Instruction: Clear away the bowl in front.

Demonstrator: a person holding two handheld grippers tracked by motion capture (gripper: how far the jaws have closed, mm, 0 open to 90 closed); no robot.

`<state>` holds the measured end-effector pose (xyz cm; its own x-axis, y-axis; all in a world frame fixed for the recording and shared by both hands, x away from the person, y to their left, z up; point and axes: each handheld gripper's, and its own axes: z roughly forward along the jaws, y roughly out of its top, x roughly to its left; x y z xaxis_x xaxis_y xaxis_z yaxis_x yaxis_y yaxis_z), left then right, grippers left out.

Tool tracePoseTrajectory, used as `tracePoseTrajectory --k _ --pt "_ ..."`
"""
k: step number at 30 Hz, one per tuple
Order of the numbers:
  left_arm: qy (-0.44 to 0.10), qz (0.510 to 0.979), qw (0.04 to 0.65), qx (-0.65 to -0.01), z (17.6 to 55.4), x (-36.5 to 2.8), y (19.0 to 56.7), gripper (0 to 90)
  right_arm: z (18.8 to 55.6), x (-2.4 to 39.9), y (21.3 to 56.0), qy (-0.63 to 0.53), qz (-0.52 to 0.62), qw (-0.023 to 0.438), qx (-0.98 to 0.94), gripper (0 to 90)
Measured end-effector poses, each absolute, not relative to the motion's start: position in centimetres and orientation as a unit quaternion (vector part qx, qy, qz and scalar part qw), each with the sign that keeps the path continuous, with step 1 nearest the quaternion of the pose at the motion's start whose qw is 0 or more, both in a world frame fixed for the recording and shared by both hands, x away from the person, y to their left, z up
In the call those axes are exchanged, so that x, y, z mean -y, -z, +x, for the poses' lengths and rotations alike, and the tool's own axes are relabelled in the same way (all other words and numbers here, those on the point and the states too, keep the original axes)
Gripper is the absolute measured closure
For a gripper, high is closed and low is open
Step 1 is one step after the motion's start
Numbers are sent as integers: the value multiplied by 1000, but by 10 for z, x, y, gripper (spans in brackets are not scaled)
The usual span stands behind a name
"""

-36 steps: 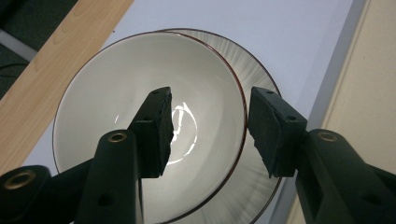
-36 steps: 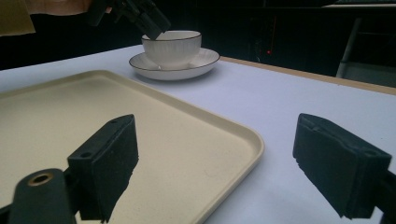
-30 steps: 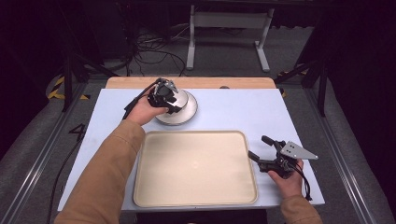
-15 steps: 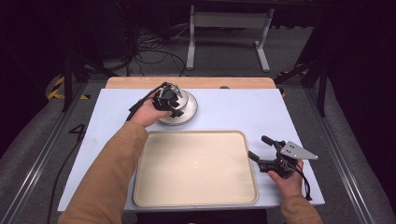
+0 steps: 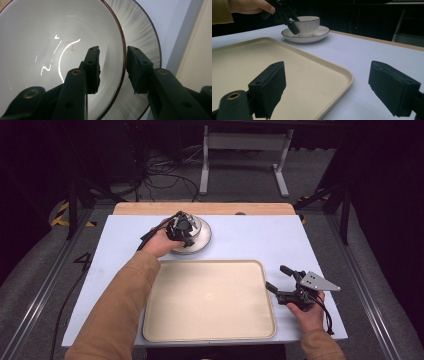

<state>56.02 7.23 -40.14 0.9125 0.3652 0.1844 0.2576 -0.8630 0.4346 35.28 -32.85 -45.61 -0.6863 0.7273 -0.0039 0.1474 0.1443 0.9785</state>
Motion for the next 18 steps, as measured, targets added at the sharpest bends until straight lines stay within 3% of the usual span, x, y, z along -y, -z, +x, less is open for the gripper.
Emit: tracePoseTrajectory --k 7,18 --pt "-132 961 194 -147 558 -70 401 810 353 329 456 -578 307 251 -713 152" --pt "-141 963 189 -128 558 -68 401 836 353 329 456 -578 306 250 -714 152"
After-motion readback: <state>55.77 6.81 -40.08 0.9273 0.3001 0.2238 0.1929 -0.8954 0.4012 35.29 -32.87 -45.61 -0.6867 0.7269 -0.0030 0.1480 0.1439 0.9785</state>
